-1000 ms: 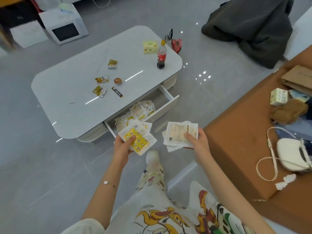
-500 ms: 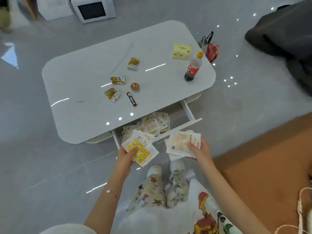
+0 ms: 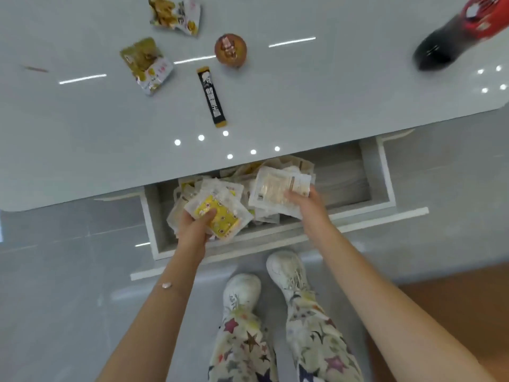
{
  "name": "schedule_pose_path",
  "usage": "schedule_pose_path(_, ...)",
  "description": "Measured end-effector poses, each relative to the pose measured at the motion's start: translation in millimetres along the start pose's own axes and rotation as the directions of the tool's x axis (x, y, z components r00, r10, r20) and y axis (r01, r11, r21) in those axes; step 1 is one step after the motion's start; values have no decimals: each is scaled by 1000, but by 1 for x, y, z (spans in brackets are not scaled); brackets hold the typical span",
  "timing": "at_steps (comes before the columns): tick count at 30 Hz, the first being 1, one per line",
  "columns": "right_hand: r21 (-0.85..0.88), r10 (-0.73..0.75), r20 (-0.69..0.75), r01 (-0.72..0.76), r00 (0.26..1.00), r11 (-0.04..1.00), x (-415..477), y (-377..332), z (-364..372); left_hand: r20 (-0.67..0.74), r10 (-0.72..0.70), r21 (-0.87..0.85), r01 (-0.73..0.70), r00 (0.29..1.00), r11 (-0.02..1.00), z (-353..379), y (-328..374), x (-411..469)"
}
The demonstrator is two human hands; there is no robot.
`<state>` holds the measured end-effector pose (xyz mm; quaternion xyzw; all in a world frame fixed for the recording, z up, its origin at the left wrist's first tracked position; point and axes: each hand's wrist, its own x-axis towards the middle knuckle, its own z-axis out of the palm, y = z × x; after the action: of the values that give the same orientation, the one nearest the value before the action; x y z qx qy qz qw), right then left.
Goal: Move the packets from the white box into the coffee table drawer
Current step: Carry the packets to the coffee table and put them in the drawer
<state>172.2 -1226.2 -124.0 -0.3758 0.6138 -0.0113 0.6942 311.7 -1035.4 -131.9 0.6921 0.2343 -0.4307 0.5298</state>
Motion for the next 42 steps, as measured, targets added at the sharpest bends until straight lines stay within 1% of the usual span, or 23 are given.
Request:
schedule_pose_path(3,10,31,-69,-31,997,999,43,16,9,-116,34,-9,-35,993,999,8,-14,39)
schedule_pose_path(5,22,35,-130,-32,991,999,57,24,12,-213,54,28,-49,976,998,11,-23,50)
schedule_pose_path(7,-5,13,-161,-14,987,1000,61,27,13,-295,130,119,-99,947,988,16,-26,48)
schedule_pose_path(9,-70,-26,-157,15,987,997,58,27,14,-321,216,241,-141,922,960,19,-27,41)
schedule_pose_path(10,-120,-50,-149,32,988,992,55,26,13,-311,249,294,-156,917,943,20,-26,35)
schedule_pose_path(12,-236,-107,-136,73,985,969,45,21,12,-277,291,347,-187,916,919,18,-21,20)
schedule_pose_path(15,-479,-233,-108,155,966,864,14,1,6,-247,314,385,-205,917,900,11,-4,-9)
schedule_pose_path(16,-525,-267,-80,187,960,830,1,-10,5,-226,322,401,-213,919,891,8,5,-21)
schedule_pose_path(18,-577,-302,-6,243,953,779,-28,-32,4,-169,353,446,-248,920,860,1,26,-52)
schedule_pose_path(21,-585,-357,102,346,929,734,-86,-74,10,-85,389,491,-301,917,818,-14,58,-108)
schedule_pose_path(23,-607,-377,157,390,913,692,-131,-105,17,-72,397,548,-297,915,782,-26,80,-150)
schedule_pose_path(24,-642,-397,194,422,897,640,-153,-119,19,-81,401,602,-276,913,749,-32,92,-175)
schedule_pose_path(25,-679,-407,239,452,881,579,-175,-133,22,-86,417,671,-256,905,695,-39,102,-197)
schedule_pose_path(27,-749,-382,338,492,860,444,-220,-159,27,-72,469,780,-243,881,576,-52,120,-241)
schedule_pose_path(28,-776,-356,394,514,848,366,-244,-172,30,-66,487,810,-238,871,536,-57,129,-266)
schedule_pose_path(30,-800,-322,499,570,805,188,-286,-195,37,-67,523,856,-221,850,468,-64,141,-311)
schedule_pose_path(33,-752,-312,650,648,693,-126,-346,-220,52,-79,592,898,-201,802,392,-77,154,-371)
schedule_pose_path(34,-723,-303,688,658,659,-211,-366,-225,58,-93,608,899,-195,789,391,-84,158,-390)
schedule_pose_path(35,-694,-296,719,669,628,-265,-382,-228,66,-108,619,903,-184,778,389,-93,161,-406)
schedule_pose_path(38,-588,-253,808,711,531,-385,-430,-224,93,-210,624,903,-95,753,419,-128,164,-453)
schedule_pose_path(39,-536,-227,843,722,488,-436,-444,-217,105,-253,635,900,-63,730,431,-143,161,-469)
schedule_pose_path(41,-430,-162,898,736,410,-523,-471,-200,131,-319,679,896,-23,661,443,-178,150,-492)
schedule_pose_path(42,-377,-124,919,742,374,-555,-485,-189,148,-360,673,880,-6,646,476,-199,143,-501)
